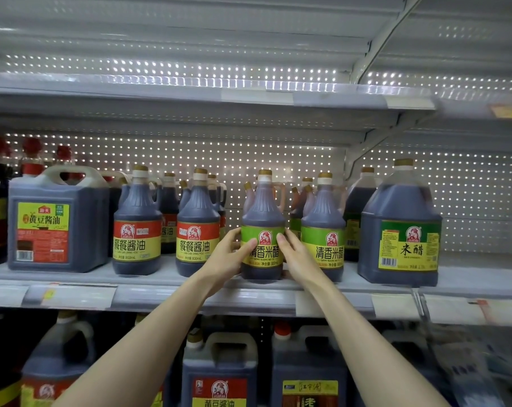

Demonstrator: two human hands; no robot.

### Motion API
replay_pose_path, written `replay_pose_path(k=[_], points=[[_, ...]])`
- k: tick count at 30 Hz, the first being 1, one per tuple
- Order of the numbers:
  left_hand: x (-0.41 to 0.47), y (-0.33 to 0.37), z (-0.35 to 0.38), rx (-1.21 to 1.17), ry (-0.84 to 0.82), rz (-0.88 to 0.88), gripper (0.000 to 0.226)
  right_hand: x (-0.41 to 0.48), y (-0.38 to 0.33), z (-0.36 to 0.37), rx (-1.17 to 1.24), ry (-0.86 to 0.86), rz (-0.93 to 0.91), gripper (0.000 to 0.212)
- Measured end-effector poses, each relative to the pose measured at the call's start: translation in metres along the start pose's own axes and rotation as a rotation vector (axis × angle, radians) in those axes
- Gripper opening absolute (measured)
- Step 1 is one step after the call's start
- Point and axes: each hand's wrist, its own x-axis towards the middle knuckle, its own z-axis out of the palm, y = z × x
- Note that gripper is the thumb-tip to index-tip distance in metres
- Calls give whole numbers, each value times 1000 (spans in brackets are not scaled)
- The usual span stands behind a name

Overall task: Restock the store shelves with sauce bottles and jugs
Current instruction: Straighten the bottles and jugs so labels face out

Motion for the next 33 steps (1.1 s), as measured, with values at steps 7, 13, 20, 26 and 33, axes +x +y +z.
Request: replay_pose_path(k=[7, 13, 20, 26, 33], points=[[-1, 3, -1, 4, -30, -25, 51, -2, -1, 2, 10, 11, -9, 44], [-2, 4, -1, 6, -32, -46, 50, 0, 1, 2, 12, 22, -4, 45], [-4, 12, -4, 97, -11, -49, 60, -2, -2, -1, 43, 32, 9, 49], [-28, 33, -16, 142, 47, 28, 53, -24, -22, -7, 30, 79, 1, 55], [-76, 59, -59, 150, 97, 136, 41, -55, -70, 21, -7, 98, -82, 53]])
